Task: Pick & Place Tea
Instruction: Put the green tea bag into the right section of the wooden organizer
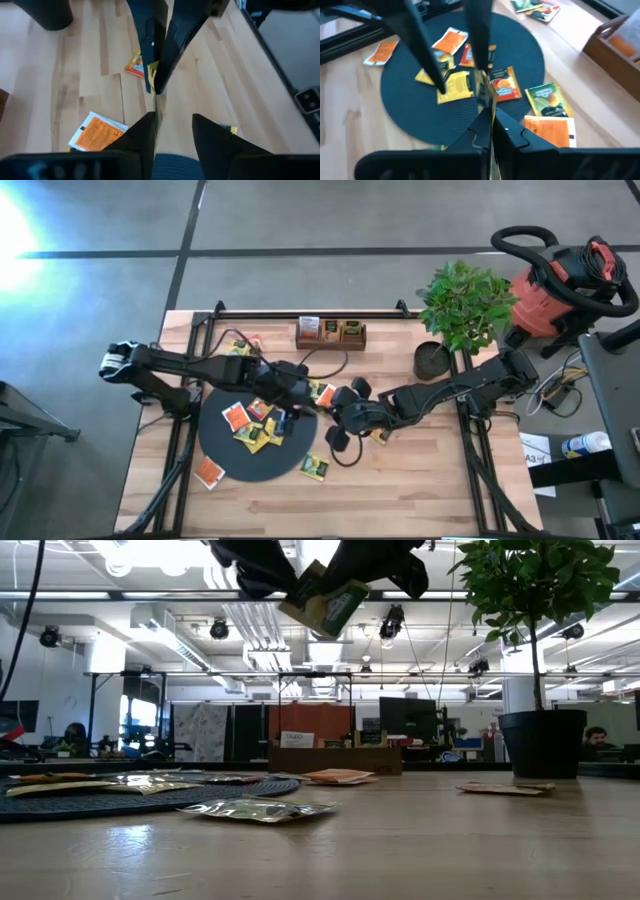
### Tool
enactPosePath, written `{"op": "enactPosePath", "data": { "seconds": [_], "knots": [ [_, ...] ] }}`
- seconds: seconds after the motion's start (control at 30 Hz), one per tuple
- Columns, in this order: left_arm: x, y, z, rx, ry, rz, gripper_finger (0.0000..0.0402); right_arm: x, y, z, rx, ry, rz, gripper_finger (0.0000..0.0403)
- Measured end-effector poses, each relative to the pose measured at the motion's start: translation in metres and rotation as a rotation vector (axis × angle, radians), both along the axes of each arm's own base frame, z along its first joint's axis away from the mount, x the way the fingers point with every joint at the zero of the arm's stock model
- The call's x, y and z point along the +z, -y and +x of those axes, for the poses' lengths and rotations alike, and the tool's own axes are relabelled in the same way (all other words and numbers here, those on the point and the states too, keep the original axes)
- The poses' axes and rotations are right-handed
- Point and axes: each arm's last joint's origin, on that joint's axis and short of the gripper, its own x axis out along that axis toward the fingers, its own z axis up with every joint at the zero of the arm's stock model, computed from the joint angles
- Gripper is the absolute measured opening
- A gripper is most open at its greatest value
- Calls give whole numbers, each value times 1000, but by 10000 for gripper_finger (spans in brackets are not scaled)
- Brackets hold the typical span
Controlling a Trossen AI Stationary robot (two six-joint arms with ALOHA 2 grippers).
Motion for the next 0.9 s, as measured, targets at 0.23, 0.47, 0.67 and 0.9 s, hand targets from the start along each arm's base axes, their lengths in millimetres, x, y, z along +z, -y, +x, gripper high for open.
{"op": "enactPosePath", "data": {
  "seconds": [0.23, 0.47, 0.67, 0.9],
  "knots": [
    [8, -10, -21, 99, 96, -92, 126, 1, -5, -2, -102, 56, -12, 8],
    [-7, -20, -53, 219, 260, -271, 126, 10, -25, -5, -167, 191, -4, 8],
    [-19, -20, -73, 231, 432, -469, 126, 17, -34, -4, -259, 348, -4, 8],
    [-22, -20, -86, 219, 597, -619, 126, 12, -37, 1, -305, 570, 91, 8]
  ]
}}
